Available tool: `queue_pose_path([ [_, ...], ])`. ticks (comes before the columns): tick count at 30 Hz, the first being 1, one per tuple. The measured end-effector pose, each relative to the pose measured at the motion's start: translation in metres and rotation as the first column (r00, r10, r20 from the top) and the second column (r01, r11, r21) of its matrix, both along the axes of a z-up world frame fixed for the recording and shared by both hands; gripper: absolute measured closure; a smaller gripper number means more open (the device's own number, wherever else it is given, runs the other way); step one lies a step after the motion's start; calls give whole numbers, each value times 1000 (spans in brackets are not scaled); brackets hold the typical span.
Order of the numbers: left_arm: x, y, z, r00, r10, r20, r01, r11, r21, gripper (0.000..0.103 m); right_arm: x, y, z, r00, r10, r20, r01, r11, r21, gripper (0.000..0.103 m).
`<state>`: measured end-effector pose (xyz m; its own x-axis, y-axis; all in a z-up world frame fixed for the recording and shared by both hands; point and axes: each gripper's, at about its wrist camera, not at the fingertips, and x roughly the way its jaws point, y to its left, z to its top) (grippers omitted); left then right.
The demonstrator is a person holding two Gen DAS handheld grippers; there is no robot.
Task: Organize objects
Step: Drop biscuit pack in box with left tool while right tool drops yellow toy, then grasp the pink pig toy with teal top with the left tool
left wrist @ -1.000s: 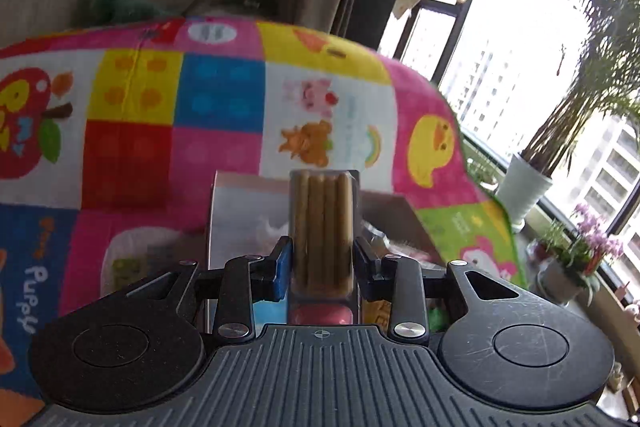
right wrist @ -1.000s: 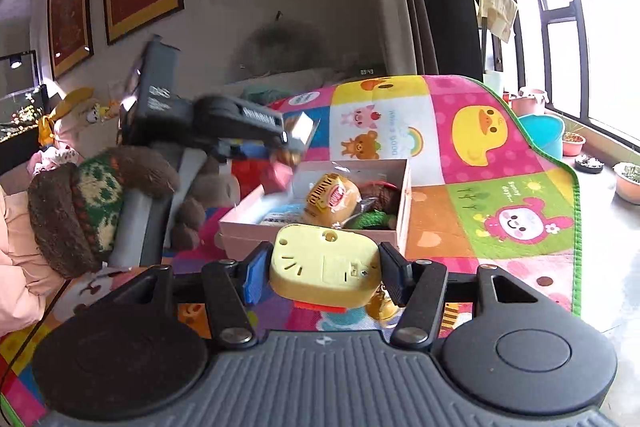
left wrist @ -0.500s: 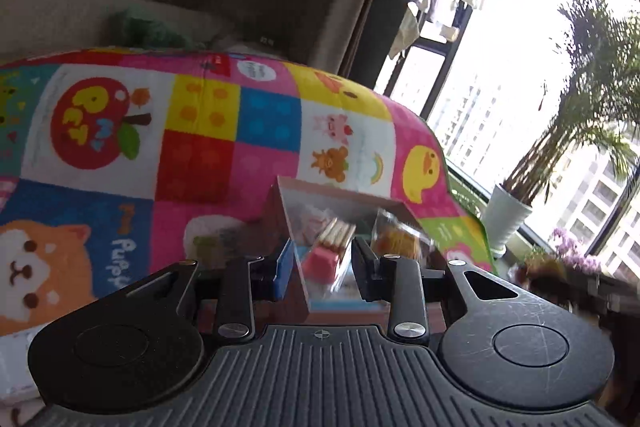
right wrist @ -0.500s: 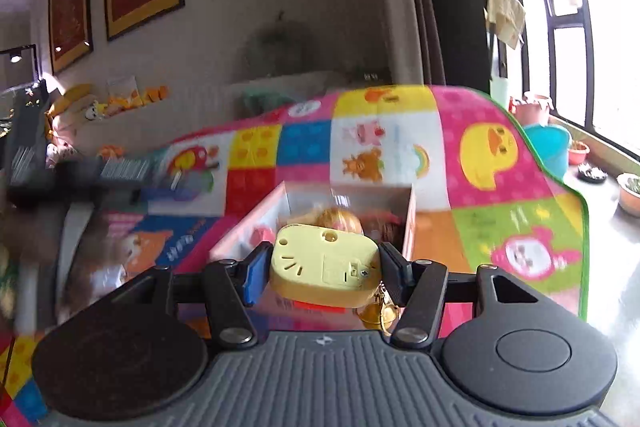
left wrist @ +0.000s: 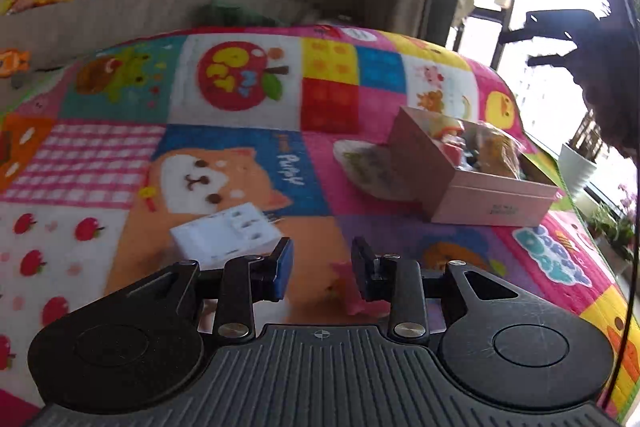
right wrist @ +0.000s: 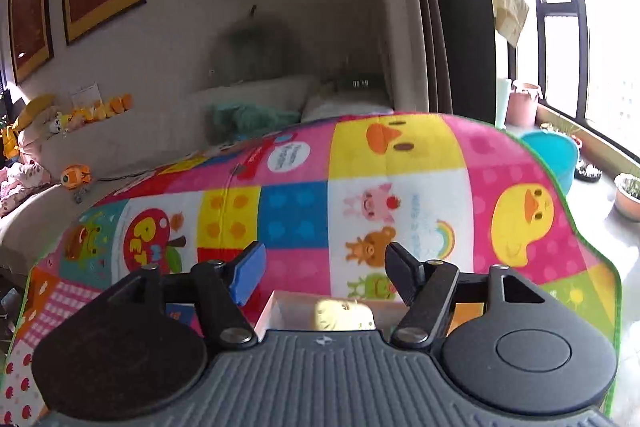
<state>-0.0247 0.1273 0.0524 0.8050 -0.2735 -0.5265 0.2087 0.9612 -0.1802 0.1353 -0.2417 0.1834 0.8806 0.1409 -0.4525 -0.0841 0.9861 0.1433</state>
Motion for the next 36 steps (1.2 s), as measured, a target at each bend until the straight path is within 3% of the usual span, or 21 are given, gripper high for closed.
queue_pose_path([
  [3, -2, 19, -2, 998, 65, 17, -65, 998, -1, 68, -14, 10, -10, 1000, 1, -5, -1, 1000, -28, 25],
  [7, 0, 36, -6, 982, 185, 42, -187, 981, 58, 68, -45, 36, -33, 998, 56, -23, -58, 993, -99, 17],
  [13, 16, 67, -9, 959, 283, -32, -283, 959, -11, 68, -110, 92, -102, 964, 238, -119, -259, 943, -207, 14],
  [16, 23, 75, -6, 976, 216, -7, -215, 974, -71, 68, -142, 111, -122, 943, 316, -109, -334, 901, -276, 14],
  [18, 33, 73, -6, 990, 142, -18, -143, 988, -62, 68, -154, 117, -127, 924, 363, -122, -383, 885, -264, 14],
  [21, 30, 53, 0, 998, 50, -23, -49, 998, 28, 68, -165, 118, -132, 906, 403, -134, -423, 876, -232, 10],
  [24, 9, 16, 3, 993, -114, -6, 114, 987, 114, 67, -170, 110, -136, 920, 374, -113, -391, 890, -235, 2],
  [27, -6, -21, 5, 975, -220, 3, 216, 960, 178, 67, -165, 99, -142, 933, 334, -134, -356, 913, -201, 2],
  [29, -10, -40, 8, 953, -303, 18, 291, 929, 231, 64, -161, 93, -147, 940, 308, -147, -332, 924, -188, 2],
  [31, -8, -57, 8, 929, -371, -2, 353, 882, 313, 63, -159, 87, -151, 942, 299, -156, -324, 930, -172, 2],
  [34, 0, -79, 1, 901, -429, -67, 409, 787, 462, 63, -159, 78, -158, 943, 286, -170, -312, 937, -158, 2],
  [36, 9, -86, -4, 895, -432, -107, 425, 760, 491, 63, -159, 73, -165, 943, 277, -183, -304, 942, -141, 2],
])
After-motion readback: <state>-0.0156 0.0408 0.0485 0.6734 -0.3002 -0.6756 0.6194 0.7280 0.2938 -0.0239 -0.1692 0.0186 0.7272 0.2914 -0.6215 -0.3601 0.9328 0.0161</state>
